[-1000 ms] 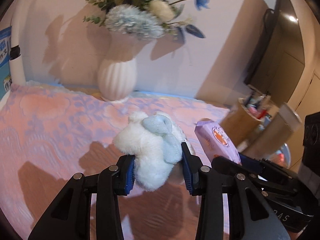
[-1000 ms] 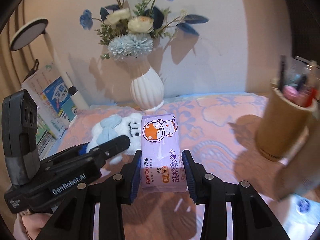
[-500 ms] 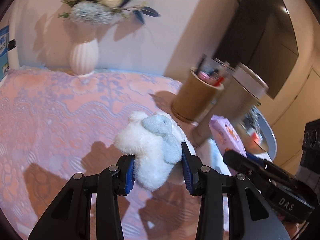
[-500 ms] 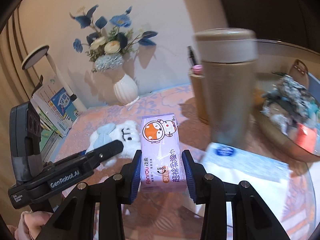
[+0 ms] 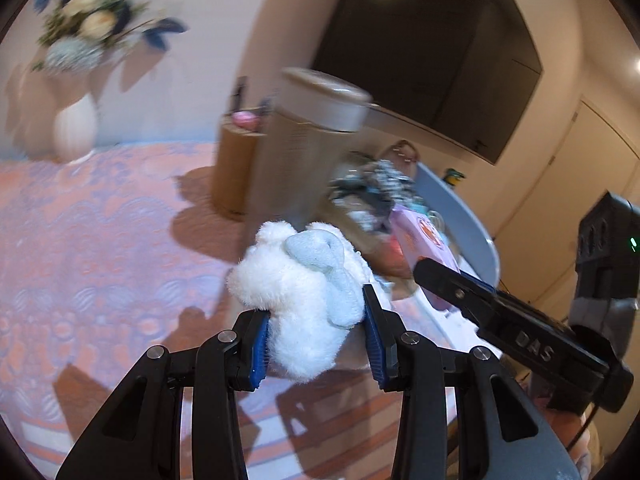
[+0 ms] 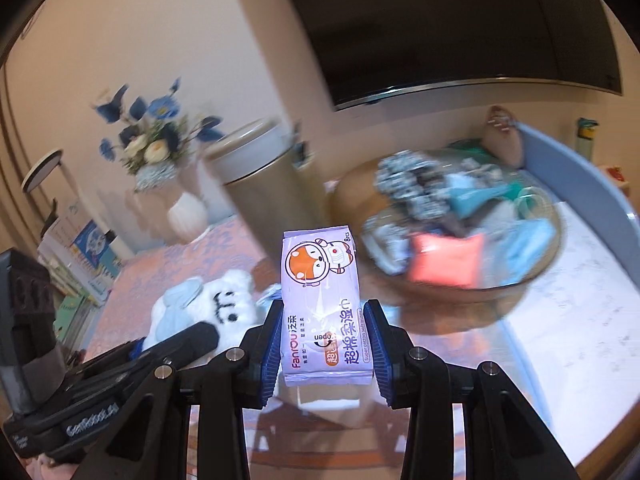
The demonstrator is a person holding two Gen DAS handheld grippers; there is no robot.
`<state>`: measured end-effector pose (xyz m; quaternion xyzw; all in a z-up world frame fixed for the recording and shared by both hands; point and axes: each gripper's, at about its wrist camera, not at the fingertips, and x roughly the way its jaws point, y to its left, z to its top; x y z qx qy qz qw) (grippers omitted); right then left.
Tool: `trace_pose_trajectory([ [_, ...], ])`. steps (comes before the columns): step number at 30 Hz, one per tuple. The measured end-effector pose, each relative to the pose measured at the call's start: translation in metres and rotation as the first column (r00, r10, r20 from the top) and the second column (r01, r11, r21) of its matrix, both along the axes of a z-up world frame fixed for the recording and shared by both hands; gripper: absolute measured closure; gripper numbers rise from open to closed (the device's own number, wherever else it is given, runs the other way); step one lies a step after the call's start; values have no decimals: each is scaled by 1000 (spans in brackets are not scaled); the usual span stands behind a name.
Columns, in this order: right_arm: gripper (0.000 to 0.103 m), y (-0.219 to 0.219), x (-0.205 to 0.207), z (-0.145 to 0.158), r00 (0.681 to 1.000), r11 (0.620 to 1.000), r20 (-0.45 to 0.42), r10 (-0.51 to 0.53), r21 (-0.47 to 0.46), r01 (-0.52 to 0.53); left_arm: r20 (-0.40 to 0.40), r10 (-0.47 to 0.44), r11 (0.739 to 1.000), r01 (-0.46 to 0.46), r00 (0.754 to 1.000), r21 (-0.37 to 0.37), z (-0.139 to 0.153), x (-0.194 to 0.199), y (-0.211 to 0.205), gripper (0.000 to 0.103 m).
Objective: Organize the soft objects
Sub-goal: 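Carry the plush toy and wipes pack over to the glass bowl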
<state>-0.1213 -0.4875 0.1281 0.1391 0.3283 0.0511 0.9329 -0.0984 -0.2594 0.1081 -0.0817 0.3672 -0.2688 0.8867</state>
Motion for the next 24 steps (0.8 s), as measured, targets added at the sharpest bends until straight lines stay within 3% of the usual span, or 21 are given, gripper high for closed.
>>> trace_pose_trajectory([
  [8,64,-73,9,11,991,992,-11,-130,-8,130,31,-110,993,111,993,-36,9,-2,-68,67],
  [12,64,-102,30,24,986,985,-8,-169,-35,169,50,-124,991,126,991,-54,15,8,-100,67],
  [19,64,-147,80,39,982,982,-15,-187,-3,187,153,0,997,12,988,-80,38,47,-142,66],
  [24,64,-155,123,41,988,988,-25,-153,-2,153,120,103,992,-93,987,-87,40,84,-162,63],
])
